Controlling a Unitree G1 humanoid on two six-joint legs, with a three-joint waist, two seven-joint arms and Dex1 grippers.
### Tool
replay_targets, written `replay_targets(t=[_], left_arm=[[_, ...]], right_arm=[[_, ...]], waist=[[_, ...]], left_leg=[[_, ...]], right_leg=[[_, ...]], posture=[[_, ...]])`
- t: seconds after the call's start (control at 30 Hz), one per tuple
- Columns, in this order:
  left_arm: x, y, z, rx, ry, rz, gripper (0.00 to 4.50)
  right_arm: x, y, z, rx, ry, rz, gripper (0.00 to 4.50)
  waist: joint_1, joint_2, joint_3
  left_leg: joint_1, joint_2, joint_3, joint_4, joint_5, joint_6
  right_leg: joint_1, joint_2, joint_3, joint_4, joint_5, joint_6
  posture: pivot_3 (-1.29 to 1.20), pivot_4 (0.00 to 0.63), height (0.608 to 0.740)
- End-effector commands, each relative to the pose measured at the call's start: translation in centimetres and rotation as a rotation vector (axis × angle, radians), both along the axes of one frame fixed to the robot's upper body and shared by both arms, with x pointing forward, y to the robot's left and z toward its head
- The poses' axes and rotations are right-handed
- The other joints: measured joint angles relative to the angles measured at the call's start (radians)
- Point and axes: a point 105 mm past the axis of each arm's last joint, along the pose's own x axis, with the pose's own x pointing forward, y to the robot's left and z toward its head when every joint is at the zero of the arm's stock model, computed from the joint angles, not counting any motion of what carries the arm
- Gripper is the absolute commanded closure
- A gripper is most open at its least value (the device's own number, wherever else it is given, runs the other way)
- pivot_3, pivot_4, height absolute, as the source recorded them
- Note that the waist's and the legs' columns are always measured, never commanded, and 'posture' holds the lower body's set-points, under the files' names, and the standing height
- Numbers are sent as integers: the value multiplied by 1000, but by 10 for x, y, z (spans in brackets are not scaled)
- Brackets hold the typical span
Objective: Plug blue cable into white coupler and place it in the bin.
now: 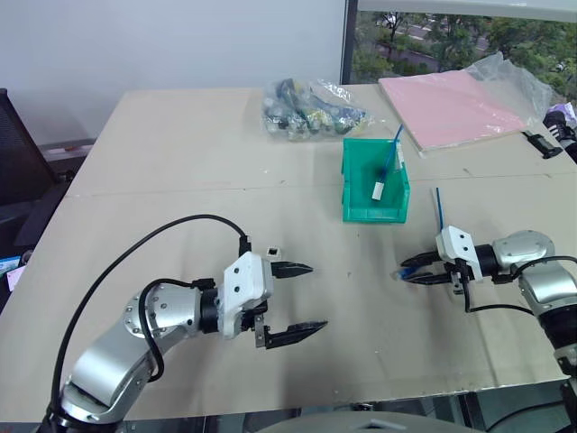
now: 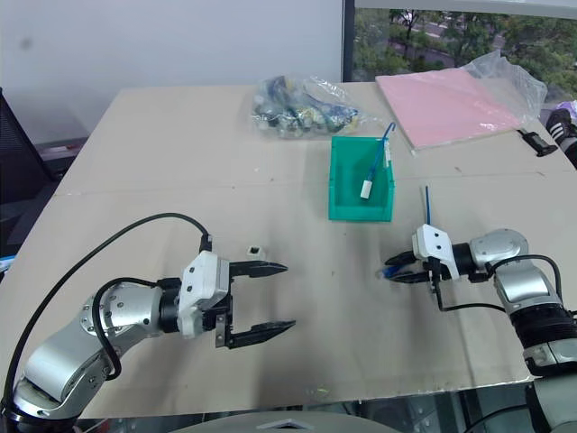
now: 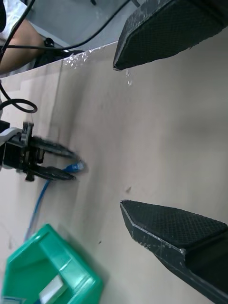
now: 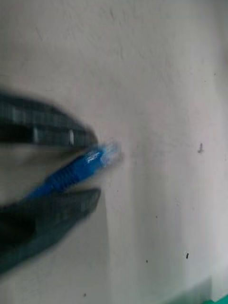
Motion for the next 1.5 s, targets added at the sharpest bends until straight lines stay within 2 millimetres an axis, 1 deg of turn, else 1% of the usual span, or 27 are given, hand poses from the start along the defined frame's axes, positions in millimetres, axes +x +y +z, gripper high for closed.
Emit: replay_targets(t=[0.03, 0.13, 0.23, 0.33, 0.37, 0.4, 0.47, 0.5, 0.53, 0.57, 0.6, 0.63, 0.67, 0.77, 0.8, 0.87, 0.93, 0.97, 1.03, 1.13, 1.2, 1.27, 1.37, 1.4, 1.43, 1.5], left_arm=[[-5, -2, 12, -20, -25, -23, 0], [-1, 2, 13, -10, -28, -19, 0], [8, 3, 22, -7, -68, -5, 0], [25, 7, 26, 37, -92, 14, 0], [31, 8, 27, 54, -101, 9, 0], [36, 9, 27, 70, -102, 4, 0], [46, 11, 23, 131, -92, -2, 0], [50, 11, 21, 165, -90, -14, 0], [53, 12, 17, 203, -79, -32, 0], [56, 11, 13, 234, -76, -50, 0], [62, 9, 11, 243, -72, -58, 0], [68, 5, 9, 247, -69, -60, 0], [74, 2, 7, 254, -73, -63, 0], [83, -14, -3, 266, -71, -107, 0], [87, -19, -5, 265, -72, -114, 0], [95, -32, -9, 262, -83, -132, 0], [97, -46, -12, 251, -66, -173, 0], [97, -51, -14, 253, -57, -193, 0], [99, -57, -21, 288, -51, -222, 0], [103, -62, -32, 343, -45, -241, 0], [105, -63, -35, 357, -41, -249, 0], [108, -67, -39, 370, -42, -248, 0], [114, -73, -43, 372, -46, -232, 0], [115, -75, -43, 371, -48, -229, 417], [117, -76, -44, 365, -48, -223, 548], [119, -80, -45, 355, -44, -211, 1240]], right_arm=[[3, 6, 8, 9, -41, 32, 4460], [5, 17, 9, 25, -54, 42, 4460], [13, 38, 14, 59, -78, 38, 4460], [22, 60, 12, 53, -86, 30, 4460], [28, 66, 11, 45, -92, 12, 4460], [33, 70, 11, 41, -92, -4, 4460], [37, 78, 11, 47, -75, 2, 4460], [38, 80, 11, 45, -76, 5, 3657], [39, 82, 11, 42, -82, 9, 3369], [40, 84, 13, 47, -85, 9, 2833], [42, 86, 16, 63, -95, -9, 2391], [45, 87, 20, 79, -102, -27, 1760], [47, 87, 23, 92, -108, -44, 1280], [45, 73, 32, 142, -115, -111, 129], [43, 67, 35, 173, -105, -138, 26], [34, 53, 42, 242, -97, -205, 26], [15, 36, 46, 309, -56, -249, 26], [6, 29, 46, 326, -42, -267, 26], [-10, 13, 43, 340, -30, -322, 26], [-28, -4, 39, 336, -29, -399, 26], [-34, -10, 37, 335, -37, -440, 26], [-38, -14, 39, 361, -46, -480, 26], [-42, -17, 43, 401, -62, -522, 26], [-45, -17, 43, 404, -67, -525, 0], [-49, -17, 43, 413, -75, -519, 0], [-56, -18, 42, 421, -74, -509, 0]], waist=[[0, 0, 0], [0, 0, 0], [0, 1, 1], [-1, 1, 1], [-1, 1, 1], [-1, 1, 2], [1, 1, 2], [1, 1, 2], [2, 1, 2], [2, 1, 3], [1, 1, 3], [0, 1, 3], [0, 0, 3], [2, 0, 5], [4, 0, 5], [10, -1, 5], [7, -2, 6], [13, -2, 7], [15, -2, 7], [5, -1, 7], [2, -1, 7], [-3, -2, 7], [1, -2, 7], [1, -2, 7], [2, -2, 7], [6, -3, 7]], left_leg=[[0, 0, 0, 0, 0, 0], [0, 0, 0, 2, 0, 0], [0, 1, 0, 4, 0, 0], [-1, 1, 0, 7, 0, 0], [-1, 1, -1, 8, 0, 0], [-1, 1, 0, 8, 0, 0], [-1, 1, 0, 9, 0, -1], [-1, 0, -1, 9, 0, -1], [-1, 0, -1, 9, 0, -1], [-2, -1, -1, 9, 0, -1], [-2, -1, 0, 9, 0, -1], [-2, -1, 0, 9, 0, -1], [-3, -1, 0, 9, 1, -1], [-3, -1, 1, 9, 1, -1], [-4, -1, 1, 9, 1, -1], [-4, -1, 1, 9, 1, -1], [-6, -2, 1, 9, 1, -1], [-7, -2, 1, 9, 1, -1], [-8, -2, -1, 9, 0, -1], [-7, -2, 0, 9, 0, 0], [-6, -1, 0, 9, 0, 0], [-5, -1, -1, 9, 0, 0], [-3, -1, -2, 10, 0, 0], [-3, -1, -2, 11, 0, 0], [-2, -1, -2, 11, 0, 0], [-3, -1, -2, 11, 0, 0]], right_leg=[[0, 0, 0, 0, 0, 0], [0, 0, 0, 1, 0, 0], [0, 0, 0, 2, 0, 0], [0, 1, 1, 5, 0, 0], [0, 1, 0, 6, 0, 0], [0, 1, 1, 6, 0, 0], [0, 1, 1, 8, 0, 0], [0, 1, 1, 8, 0, 0], [0, 1, 1, 8, 0, 0], [0, 1, 2, 8, 0, 0], [0, 1, 3, 7, 0, 0], [0, 1, 4, 7, 0, 0], [0, 1, 4, 7, 0, 0], [0, 2, 3, 7, 0, 0], [0, 2, 2, 6, 0, 0], [0, 2, 2, 6, 0, 0], [0, 2, 1, 6, 0, 1], [0, 2, 1, 6, 0, 1], [-1, 2, -1, 5, 0, 1], [-1, 2, 0, 6, 0, 1], [-1, 2, 1, 7, 0, 1], [-1, 3, 2, 8, -2, 4], [-1, 2, 5, 11, -2, 5], [-1, 2, 5, 12, -3, 5], [-1, 2, 6, 12, -3, 5], [-1, 2, 6, 12, -3, 5]], posture=[[0, 150, 728], [0, 150, 728], [0, 150, 728], [0, 150, 728], [0, 150, 728], [0, 150, 728], [0, 150, 728], [0, 150, 728], [0, 150, 728], [0, 150, 728], [0, 150, 728], [0, 150, 728], [0, 150, 728], [0, 150, 728], [0, 150, 728], [0, 150, 728], [0, 150, 728], [0, 150, 728], [0, 150, 728], [0, 150, 728], [0, 150, 728], [0, 150, 728], [0, 150, 728], [0, 150, 728], [0, 150, 728], [0, 150, 728]])
